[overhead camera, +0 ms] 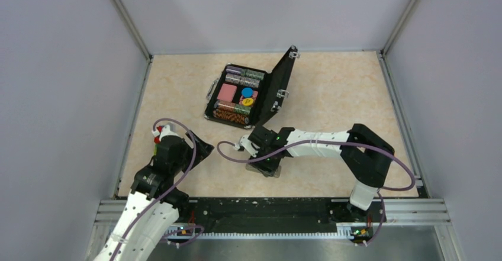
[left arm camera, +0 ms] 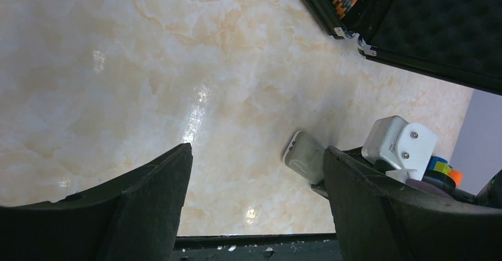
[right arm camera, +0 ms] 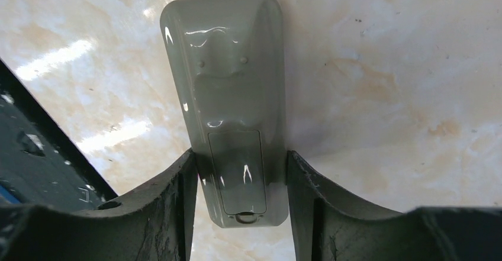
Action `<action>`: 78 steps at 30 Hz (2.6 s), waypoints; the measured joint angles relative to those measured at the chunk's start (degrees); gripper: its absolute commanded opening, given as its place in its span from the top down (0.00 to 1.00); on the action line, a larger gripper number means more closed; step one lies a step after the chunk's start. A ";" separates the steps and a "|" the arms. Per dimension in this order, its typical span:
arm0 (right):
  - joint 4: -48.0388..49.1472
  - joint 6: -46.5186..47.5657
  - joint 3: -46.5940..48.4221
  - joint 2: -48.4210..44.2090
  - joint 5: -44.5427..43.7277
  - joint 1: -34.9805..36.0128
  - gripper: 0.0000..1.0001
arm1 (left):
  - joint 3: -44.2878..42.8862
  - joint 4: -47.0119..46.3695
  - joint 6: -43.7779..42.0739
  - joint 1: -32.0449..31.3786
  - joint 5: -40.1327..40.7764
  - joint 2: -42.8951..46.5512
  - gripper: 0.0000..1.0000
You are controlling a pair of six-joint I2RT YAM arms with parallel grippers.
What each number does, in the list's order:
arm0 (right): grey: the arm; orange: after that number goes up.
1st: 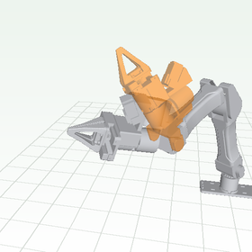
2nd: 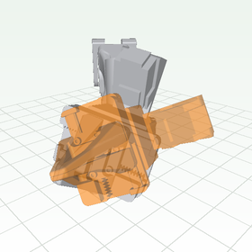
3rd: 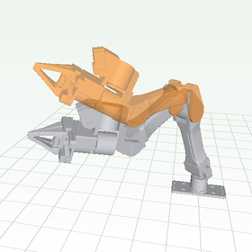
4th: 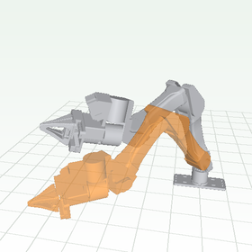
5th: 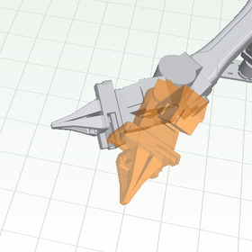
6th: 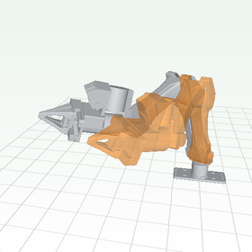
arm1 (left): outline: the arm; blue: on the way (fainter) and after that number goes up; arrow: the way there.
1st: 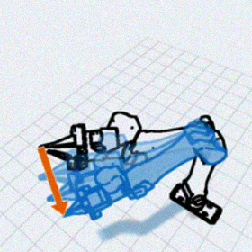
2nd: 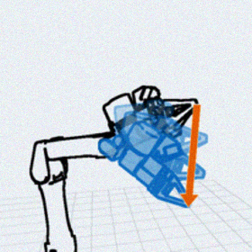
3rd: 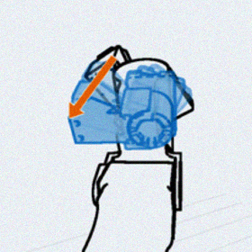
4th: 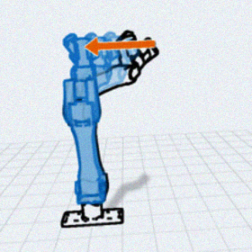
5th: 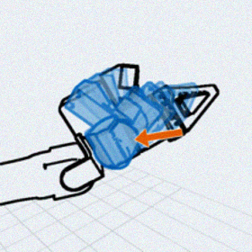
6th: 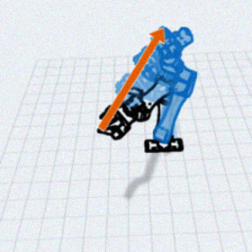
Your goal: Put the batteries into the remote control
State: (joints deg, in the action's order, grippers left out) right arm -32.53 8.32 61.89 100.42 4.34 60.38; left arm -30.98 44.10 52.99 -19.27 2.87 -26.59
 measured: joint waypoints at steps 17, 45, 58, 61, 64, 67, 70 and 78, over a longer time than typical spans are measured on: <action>22.47 -33.09 -12.94 -27.32 20.39 -8.44 0.70 | 6.51 -25.00 -0.46 0.04 -25.62 3.34 0.15; 49.22 -64.57 -14.67 -27.47 33.27 -8.55 0.41 | 8.15 -70.03 12.02 -3.54 -42.14 -10.36 1.00; 27.30 -56.85 -12.96 -33.48 15.56 -8.87 0.01 | 1.05 -29.24 1.38 -3.87 -15.74 -6.45 1.00; 20.61 -54.40 -12.72 -36.94 9.57 -8.94 0.01 | -2.43 -15.91 1.95 -3.87 -2.25 -9.40 1.00; 15.21 -52.96 -12.72 -41.22 4.55 -9.03 0.01 | -3.80 -9.03 1.81 -3.80 7.67 -13.79 1.00; 12.46 -52.76 -12.76 -44.63 1.44 -9.25 0.01 | -3.80 -5.57 0.70 -3.80 13.68 -18.86 1.00; 10.88 -52.85 -13.09 -46.82 -0.48 -9.31 0.01 | -3.80 -4.81 -0.07 -3.80 16.83 -23.50 1.00; 4.83 -53.13 -13.64 -49.05 -4.09 -9.51 0.03 | -3.89 -4.59 -2.67 -3.80 19.52 -34.86 0.86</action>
State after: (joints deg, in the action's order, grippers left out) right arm -27.70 -44.82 48.25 51.37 0.25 50.87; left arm -34.87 39.51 50.33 -23.07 22.39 -61.45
